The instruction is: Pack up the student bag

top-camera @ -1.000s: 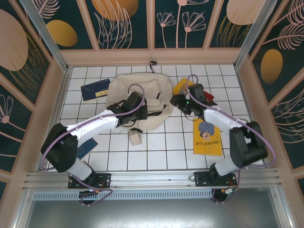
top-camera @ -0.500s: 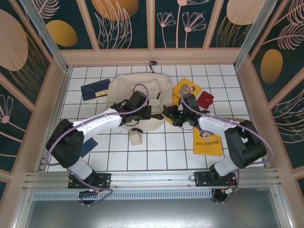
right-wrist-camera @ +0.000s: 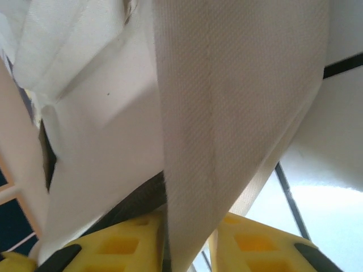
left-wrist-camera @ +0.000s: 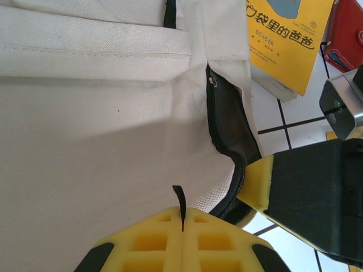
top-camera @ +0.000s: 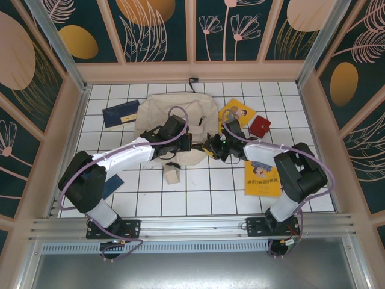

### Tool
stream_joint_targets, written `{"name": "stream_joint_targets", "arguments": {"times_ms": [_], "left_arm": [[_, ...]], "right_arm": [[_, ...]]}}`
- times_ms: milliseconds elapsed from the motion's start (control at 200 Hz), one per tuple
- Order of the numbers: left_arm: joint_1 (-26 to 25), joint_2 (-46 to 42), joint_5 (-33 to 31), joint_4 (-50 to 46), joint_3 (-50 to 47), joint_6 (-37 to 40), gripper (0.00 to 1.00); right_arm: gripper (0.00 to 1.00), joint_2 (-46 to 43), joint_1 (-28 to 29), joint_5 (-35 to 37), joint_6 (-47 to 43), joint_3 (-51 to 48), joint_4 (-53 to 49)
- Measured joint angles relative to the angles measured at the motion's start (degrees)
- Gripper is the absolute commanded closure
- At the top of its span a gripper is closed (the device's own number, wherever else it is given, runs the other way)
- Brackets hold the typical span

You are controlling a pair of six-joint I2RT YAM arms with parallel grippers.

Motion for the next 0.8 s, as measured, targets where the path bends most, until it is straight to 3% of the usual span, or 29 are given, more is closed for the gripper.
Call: {"name": "stream_joint_targets", "arguments": {"times_ms": [195, 535, 800], "left_arm": [[0.0, 0.0, -1.9, -0.6, 0.0, 0.2, 1.0], [0.0, -3.3, -9.7, -7.0, -0.2, 2.2, 1.0], [0.0, -8.4, -14.9, -9.7, -2.2, 2.6, 1.0]], "right_arm": [[0.94, 0.8, 0.4, 5.4, -0.7, 1.2, -2.5], [0.98, 0.8, 0.1, 15.0, -3.7, 3.3, -6.7], [0.99, 0.8, -3.2, 18.4, -6.4, 4.8, -8.4]]}}
